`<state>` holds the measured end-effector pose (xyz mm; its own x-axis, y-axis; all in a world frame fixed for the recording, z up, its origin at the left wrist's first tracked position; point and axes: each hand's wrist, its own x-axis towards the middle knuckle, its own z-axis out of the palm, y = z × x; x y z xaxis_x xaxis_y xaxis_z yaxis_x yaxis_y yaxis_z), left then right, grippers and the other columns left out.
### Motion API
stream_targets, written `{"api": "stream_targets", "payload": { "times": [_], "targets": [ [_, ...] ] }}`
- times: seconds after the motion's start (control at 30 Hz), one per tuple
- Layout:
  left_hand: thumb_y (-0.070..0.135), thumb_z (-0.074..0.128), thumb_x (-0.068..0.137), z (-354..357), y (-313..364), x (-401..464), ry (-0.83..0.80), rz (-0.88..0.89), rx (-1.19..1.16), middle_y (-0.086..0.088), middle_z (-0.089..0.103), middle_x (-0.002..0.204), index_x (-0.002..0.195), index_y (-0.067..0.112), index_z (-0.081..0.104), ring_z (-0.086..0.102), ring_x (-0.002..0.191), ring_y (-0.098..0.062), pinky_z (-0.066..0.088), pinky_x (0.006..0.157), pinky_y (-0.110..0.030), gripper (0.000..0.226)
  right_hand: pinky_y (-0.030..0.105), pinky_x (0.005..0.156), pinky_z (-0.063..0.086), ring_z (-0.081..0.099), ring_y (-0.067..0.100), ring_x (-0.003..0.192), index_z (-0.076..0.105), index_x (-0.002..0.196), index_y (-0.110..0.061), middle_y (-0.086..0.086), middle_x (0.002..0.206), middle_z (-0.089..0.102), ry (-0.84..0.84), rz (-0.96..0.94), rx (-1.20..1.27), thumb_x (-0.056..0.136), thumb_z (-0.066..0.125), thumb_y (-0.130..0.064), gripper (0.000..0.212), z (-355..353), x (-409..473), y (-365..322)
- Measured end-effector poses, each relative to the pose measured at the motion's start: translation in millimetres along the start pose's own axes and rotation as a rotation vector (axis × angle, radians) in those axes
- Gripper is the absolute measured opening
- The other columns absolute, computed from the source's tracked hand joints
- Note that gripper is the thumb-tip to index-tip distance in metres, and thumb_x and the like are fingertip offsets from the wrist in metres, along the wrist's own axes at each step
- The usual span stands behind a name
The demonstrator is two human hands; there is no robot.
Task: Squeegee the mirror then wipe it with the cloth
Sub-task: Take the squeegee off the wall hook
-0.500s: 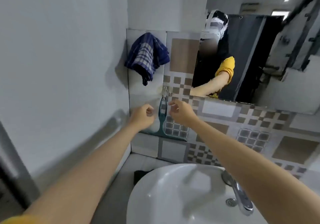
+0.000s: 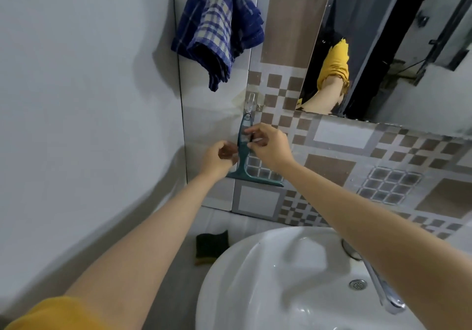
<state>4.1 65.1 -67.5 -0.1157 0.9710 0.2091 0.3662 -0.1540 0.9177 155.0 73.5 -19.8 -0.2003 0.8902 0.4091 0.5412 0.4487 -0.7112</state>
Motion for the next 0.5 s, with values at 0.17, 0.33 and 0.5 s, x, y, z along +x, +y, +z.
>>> {"api": "stream_targets", "payload": {
  "times": [0.17, 0.33, 0.5],
  "targets": [
    [0.003, 0.071, 0.075, -2, -1, -7, -0.005, 0.028, -0.058, -0.002, 0.067, 0.095, 0.092, 0.014, 0.062, 0.063, 0.089, -0.016, 0.050, 0.077, -0.024, 0.022, 0.013, 0.070, 0.053, 0.065, 0.014, 0.082, 0.068, 0.101, -0.016, -0.005, 0.093, 0.064, 0.050, 0.012, 0.033, 0.082, 0.068, 0.005, 0.028, 2, -2, -8],
    [0.002, 0.072, 0.074, -8, 8, -19, 0.008, 0.053, -0.190, -0.001, 0.066, 0.095, 0.090, 0.017, 0.062, 0.062, 0.092, -0.015, 0.053, 0.076, -0.026, 0.023, 0.030, 0.075, 0.060, 0.069, 0.023, 0.082, 0.069, 0.097, -0.020, 0.005, 0.094, 0.070, 0.095, 0.018, 0.078, 0.079, 0.072, 0.004, 0.031, -9, -3, -21],
    [0.004, 0.072, 0.075, -14, 30, -36, -0.047, 0.111, -0.262, 0.001, 0.067, 0.093, 0.085, 0.020, 0.063, 0.063, 0.091, -0.014, 0.052, 0.074, -0.020, 0.021, 0.039, 0.075, 0.061, 0.071, 0.027, 0.079, 0.068, 0.096, -0.019, 0.010, 0.094, 0.071, 0.126, -0.004, 0.146, 0.078, 0.073, 0.003, 0.029, -33, -14, -41]
  ]
}}
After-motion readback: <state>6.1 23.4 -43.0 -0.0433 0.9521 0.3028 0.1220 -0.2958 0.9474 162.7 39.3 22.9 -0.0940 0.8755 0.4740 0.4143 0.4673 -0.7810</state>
